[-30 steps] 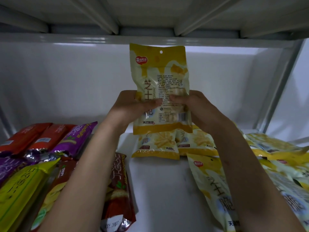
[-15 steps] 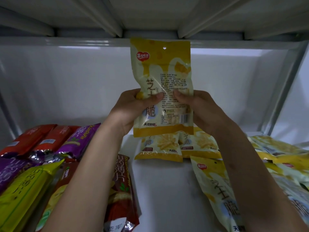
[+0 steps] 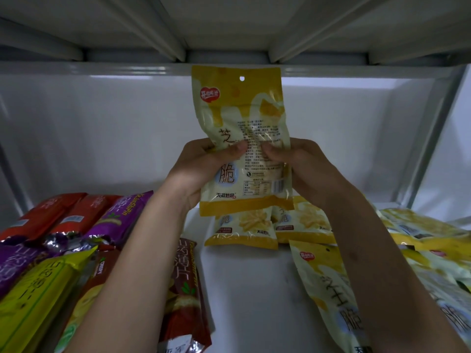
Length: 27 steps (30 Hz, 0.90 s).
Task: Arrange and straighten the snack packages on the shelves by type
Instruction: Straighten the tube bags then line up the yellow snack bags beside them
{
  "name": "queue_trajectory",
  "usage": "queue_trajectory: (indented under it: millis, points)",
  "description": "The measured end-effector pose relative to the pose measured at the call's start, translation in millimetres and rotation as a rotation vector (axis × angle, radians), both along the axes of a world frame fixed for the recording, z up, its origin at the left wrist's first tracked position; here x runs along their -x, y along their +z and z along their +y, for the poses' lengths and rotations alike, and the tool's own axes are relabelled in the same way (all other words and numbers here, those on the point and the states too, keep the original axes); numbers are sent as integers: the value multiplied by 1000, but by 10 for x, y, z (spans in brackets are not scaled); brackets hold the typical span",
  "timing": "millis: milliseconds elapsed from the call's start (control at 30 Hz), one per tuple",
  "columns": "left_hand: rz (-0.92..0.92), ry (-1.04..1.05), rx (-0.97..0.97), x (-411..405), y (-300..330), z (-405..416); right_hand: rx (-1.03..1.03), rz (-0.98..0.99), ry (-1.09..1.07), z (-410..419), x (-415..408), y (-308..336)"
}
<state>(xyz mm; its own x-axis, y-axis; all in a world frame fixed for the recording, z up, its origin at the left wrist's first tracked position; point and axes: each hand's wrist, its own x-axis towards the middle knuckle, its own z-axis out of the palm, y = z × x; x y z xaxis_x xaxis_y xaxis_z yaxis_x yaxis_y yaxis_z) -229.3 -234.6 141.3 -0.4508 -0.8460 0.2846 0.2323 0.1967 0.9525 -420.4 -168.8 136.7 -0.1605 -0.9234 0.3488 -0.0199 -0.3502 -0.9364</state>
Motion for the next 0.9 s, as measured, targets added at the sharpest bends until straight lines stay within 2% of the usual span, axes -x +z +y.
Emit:
queue_trajectory:
  millis: [200,467,633,767,900]
  points:
    - [32,-63,-2,4,-17,-23,-36,-34,37,59,-20,19]
    - [-12,-14,-16,0,-27,-65,-4,-68,-15,32,-23,18]
    - [33,-65,-43,9,1,-41,-17,-77,-16,36,-19,5]
    - [62,-5,-25,4,-8,-30,-37,-63,2,49,-42,36]
    - [65,-22,-2,-7,-11,-9,18,-101,23,77,-68,68]
